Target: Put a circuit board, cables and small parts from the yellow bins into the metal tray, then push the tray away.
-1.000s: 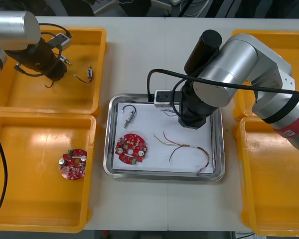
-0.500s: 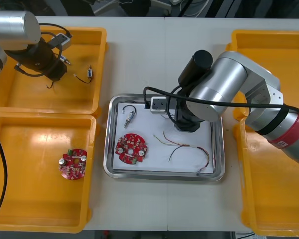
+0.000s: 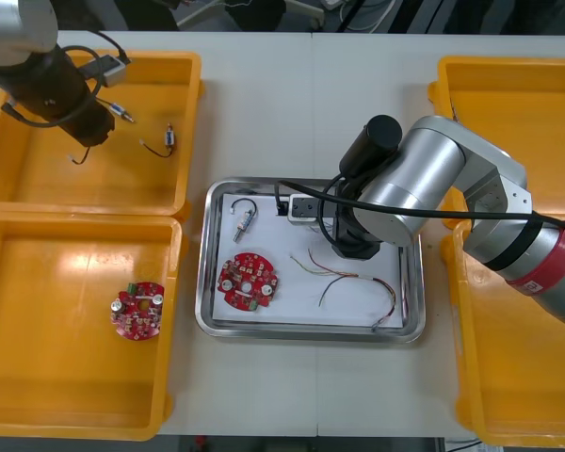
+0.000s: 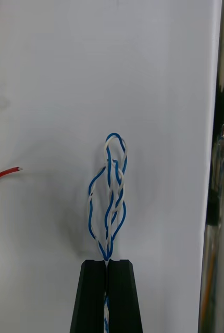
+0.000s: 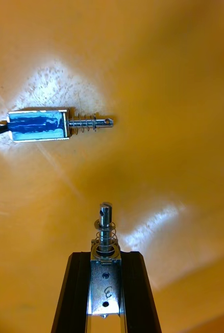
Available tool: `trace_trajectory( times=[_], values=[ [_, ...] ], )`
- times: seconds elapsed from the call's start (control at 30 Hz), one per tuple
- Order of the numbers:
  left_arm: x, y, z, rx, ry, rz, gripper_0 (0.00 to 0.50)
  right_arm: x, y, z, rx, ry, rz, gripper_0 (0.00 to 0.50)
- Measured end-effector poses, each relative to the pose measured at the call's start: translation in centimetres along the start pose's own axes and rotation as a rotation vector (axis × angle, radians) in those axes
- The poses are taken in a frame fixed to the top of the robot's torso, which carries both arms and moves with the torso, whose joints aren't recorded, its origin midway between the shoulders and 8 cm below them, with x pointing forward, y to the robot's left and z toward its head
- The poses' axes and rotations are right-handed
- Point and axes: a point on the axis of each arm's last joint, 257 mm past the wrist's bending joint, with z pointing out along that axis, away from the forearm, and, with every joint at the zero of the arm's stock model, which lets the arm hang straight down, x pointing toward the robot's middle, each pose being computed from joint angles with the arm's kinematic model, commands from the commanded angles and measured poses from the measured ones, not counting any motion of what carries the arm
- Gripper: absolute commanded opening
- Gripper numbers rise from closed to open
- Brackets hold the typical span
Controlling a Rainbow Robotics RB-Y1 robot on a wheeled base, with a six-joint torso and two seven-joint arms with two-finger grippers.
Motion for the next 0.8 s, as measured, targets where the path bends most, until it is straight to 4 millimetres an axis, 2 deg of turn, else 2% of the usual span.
trace_trajectory(
  times=[0.07,0.1,0.13,0.17,0.2,0.23,0.3,0.53,0.67,0.8],
  values=[
    [-0.5,0.0,-1.5,-0.009,-0.001,0.032,0.000,0.1,-0.2,0.0,0.008,0.005,-0.001,0.168],
    [-0.8,0.0,-2.3,-0.016,-0.004,0.051,0.000,0.2,-0.3,0.0,0.012,0.007,-0.002,0.283],
    [-1.0,-0.1,-2.9,-0.023,-0.007,0.068,0.000,0.3,-0.5,0.0,0.018,0.011,-0.003,0.361],
    [-1.2,-0.2,-3.5,-0.031,-0.013,0.084,0.000,0.3,-0.6,0.0,0.024,0.013,-0.004,0.389],
    [-1.3,-0.4,-4.0,-0.036,-0.014,0.092,0.000,0.3,-0.7,0.0,0.029,0.012,-0.004,0.450],
    [-1.4,-0.6,-4.5,-0.042,-0.016,0.089,0.000,0.3,-0.9,0.0,0.034,0.012,-0.005,0.486],
    [-1.2,-1.2,-5.3,-0.045,-0.011,0.054,0.000,0.2,-1.1,0.0,0.041,0.008,-0.006,0.500],
    [-0.8,-3.9,-7.3,-0.043,0.006,-0.191,0.000,0.1,-1.2,0.0,0.047,0.004,-0.005,0.500],
    [-0.9,-5.3,-8.3,-0.051,-0.007,-0.167,0.000,0.5,-1.1,-0.4,0.023,0.010,0.017,0.500],
    [-0.7,-6.7,-9.1,-0.046,-0.007,-0.121,0.000,1.7,-1.0,-1.8,-0.026,0.035,0.065,0.500]
  ],
)
